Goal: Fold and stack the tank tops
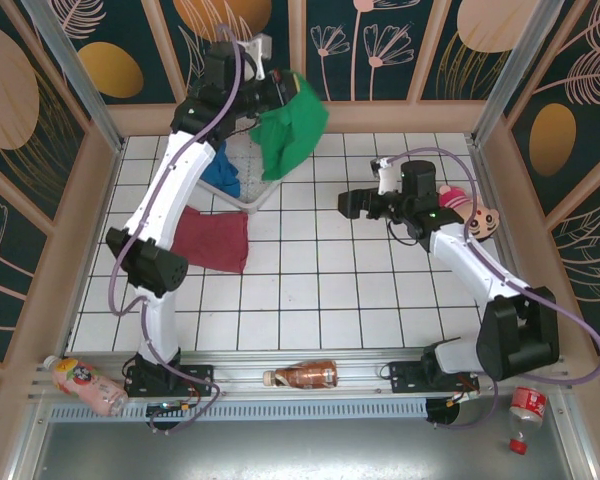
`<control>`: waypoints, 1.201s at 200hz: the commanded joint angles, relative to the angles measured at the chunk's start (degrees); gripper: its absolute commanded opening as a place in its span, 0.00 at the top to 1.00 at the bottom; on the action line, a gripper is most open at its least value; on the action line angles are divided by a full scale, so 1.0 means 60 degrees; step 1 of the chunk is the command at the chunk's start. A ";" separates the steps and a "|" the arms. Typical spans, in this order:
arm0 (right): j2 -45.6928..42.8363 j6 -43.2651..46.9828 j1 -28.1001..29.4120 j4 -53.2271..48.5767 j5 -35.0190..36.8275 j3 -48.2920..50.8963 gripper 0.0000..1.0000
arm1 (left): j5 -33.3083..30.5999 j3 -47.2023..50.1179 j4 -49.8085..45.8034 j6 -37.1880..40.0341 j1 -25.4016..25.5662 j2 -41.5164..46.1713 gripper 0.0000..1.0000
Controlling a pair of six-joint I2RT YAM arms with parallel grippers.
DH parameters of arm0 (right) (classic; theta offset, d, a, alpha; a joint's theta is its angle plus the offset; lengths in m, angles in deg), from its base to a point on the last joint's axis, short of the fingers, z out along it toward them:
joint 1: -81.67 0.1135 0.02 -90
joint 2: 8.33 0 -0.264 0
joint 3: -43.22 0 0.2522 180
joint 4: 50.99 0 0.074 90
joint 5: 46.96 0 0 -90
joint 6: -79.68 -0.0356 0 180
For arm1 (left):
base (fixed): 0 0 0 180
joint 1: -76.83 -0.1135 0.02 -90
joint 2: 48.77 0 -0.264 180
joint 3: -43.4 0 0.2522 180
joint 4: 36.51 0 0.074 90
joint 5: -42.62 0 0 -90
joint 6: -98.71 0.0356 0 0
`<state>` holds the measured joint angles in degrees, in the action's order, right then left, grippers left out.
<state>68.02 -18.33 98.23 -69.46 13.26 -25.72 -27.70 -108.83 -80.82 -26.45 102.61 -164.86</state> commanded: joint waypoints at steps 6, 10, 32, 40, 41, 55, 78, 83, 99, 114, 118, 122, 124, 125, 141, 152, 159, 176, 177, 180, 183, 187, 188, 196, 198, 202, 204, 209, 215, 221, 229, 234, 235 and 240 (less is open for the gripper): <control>-0.0911 -0.0005 -0.0196 0.0953 -0.0252 0.0269 0.04 | 0.0438 -0.0495 0.0691 -0.1003 0.0671 0.0570 0.93; -0.1028 0.0014 -0.0226 0.1037 -0.0251 0.0335 0.04 | 0.0491 -0.0419 0.0875 -0.1157 0.0807 0.0628 0.92; -0.1839 0.0142 -0.0315 0.1407 -0.0193 0.0680 0.04 | 0.0455 -0.0134 0.1352 -0.2038 0.1510 0.0744 0.91; -0.2152 0.0172 -0.0354 0.1471 -0.0193 0.0826 0.04 | 0.0408 0.0269 0.1582 -0.2429 0.1764 0.0835 0.90; -0.2203 0.0168 -0.0363 0.1479 -0.0193 0.0844 0.04 | 0.0388 0.0329 0.1623 -0.2467 0.1788 0.0856 0.90; -0.2811 0.0159 -0.0414 0.1378 -0.0137 0.1123 0.05 | -0.0035 0.1353 0.1751 -0.2639 0.2209 0.1129 0.88; -0.3705 0.0324 -0.0450 0.0564 0.0082 0.1677 0.08 | -0.0229 0.5012 0.3458 -0.3675 0.2427 0.1991 0.86; -0.3871 0.0321 -0.0445 0.0340 0.0065 0.1843 0.09 | -0.0159 0.5979 0.4176 -0.4065 0.2479 0.2171 0.86; -0.4413 -0.0137 -0.0440 -0.0015 -0.0013 0.2630 0.19 | -0.0061 0.7938 0.5414 -0.4723 0.2695 0.2092 0.83; -0.4898 -0.0852 -0.0432 0.0119 0.0000 0.3613 0.33 | 0.0222 0.9279 0.6715 -0.5217 0.2807 0.1726 0.81; -0.5012 -0.1085 -0.0435 0.0244 0.0029 0.3878 0.37 | 0.0169 0.9441 0.6719 -0.5187 0.2834 0.1567 0.81; -0.5118 -0.1338 -0.0440 0.0346 0.0126 0.4128 0.40 | 0.0093 0.9514 0.6544 -0.5092 0.2851 0.1387 0.81; -0.5170 -0.1446 -0.0444 0.0386 0.0187 0.4227 0.42 | 0.0068 0.9555 0.6490 -0.5052 0.2851 0.1309 0.80; -0.5183 -0.1506 -0.0444 0.0402 0.0231 0.4265 0.42 | 0.0056 0.9579 0.6479 -0.5031 0.2852 0.1276 0.80; -0.5181 -0.1972 -0.0437 0.0377 0.0577 0.4714 0.44 | -0.0212 0.9514 0.6185 -0.4464 0.2858 0.0668 0.75; -0.4927 -0.2212 -0.0449 0.0192 0.0806 0.4828 0.45 | -0.0680 0.9020 0.5350 -0.3873 0.2852 0.0212 0.71; -0.4700 -0.2273 -0.0428 0.0058 0.0800 0.4806 0.45 | -0.1044 0.8726 0.5067 -0.3558 0.2851 -0.0034 0.69; -0.4020 -0.2609 -0.0370 -0.0337 0.0838 0.4772 0.40 | -0.2266 0.7677 0.3853 -0.2924 0.2838 -0.0663 0.59; -0.3964 -0.2614 -0.0363 -0.0362 0.0842 0.4772 0.40 | -0.2341 0.7644 0.3813 -0.2897 0.2830 -0.0691 0.58; -0.3827 -0.2650 -0.0338 -0.0468 0.0898 0.4761 0.39 | -0.2561 0.7497 0.3655 -0.2832 0.2822 -0.0791 0.55; -0.3707 -0.2717 -0.0280 -0.0571 0.0991 0.4758 0.39 | -0.2788 0.7356 0.3501 -0.2765 0.2804 -0.0877 0.54; -0.3543 -0.2798 -0.0220 -0.0691 0.1114 0.4758 0.38 | -0.3084 0.7161 0.3270 -0.2679 0.2808 -0.0987 0.54; -0.3484 -0.2819 -0.0200 -0.0708 0.1135 0.4758 0.38 | -0.3153 0.7107 0.3221 -0.2658 0.2808 -0.1029 0.53; -0.3127 -0.2877 -0.0068 -0.0793 0.1216 0.4786 0.36 | -0.3495 0.6685 0.2839 -0.2502 0.2759 -0.1272 0.52; -0.3042 -0.2889 -0.0014 -0.0796 0.1247 0.4787 0.36 | -0.3539 0.6606 0.2781 -0.2453 0.2752 -0.1315 0.51; -0.2904 -0.2922 0.0094 -0.0814 0.1374 0.4787 0.36 | -0.3619 0.6434 0.2658 -0.2367 0.2748 -0.1377 0.49; -0.2826 -0.2944 0.0155 -0.0812 0.1444 0.4787 0.35 | -0.3676 0.6342 0.2589 -0.2320 0.2745 -0.1415 0.49; -0.2695 -0.2991 0.0319 -0.0814 0.1670 0.4784 0.34 | -0.3859 0.6150 0.2401 -0.2215 0.2738 -0.1469 0.46; -0.2561 -0.3063 0.0481 -0.0731 0.1851 0.4825 0.34 | -0.4026 0.5947 0.2156 -0.2101 0.2749 -0.1493 0.43; -0.2402 -0.3172 0.0572 -0.0568 0.1858 0.4908 0.33 | -0.4214 0.5811 0.1929 -0.1994 0.2736 -0.1472 0.39; -0.2203 -0.3380 0.0724 -0.0297 0.1803 0.5033 0.31 | -0.4408 0.5718 0.1661 -0.1889 0.2722 -0.1360 0.36; -0.2075 -0.3462 0.0836 -0.0115 0.1753 0.5109 0.30 | -0.4507 0.5738 0.1555 -0.1849 0.2705 -0.1233 0.34; -0.2054 -0.3473 0.0855 -0.0068 0.1747 0.5131 0.30 | -0.4516 0.5752 0.1536 -0.1840 0.2705 -0.1210 0.34; -0.1927 -0.3519 0.0964 0.0073 0.1748 0.5190 0.30 | -0.4554 0.5841 0.1467 -0.1825 0.2703 -0.1040 0.33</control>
<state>54.10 -35.86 101.58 -72.13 21.63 3.46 -48.31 -72.59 -64.56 -41.40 119.24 -172.80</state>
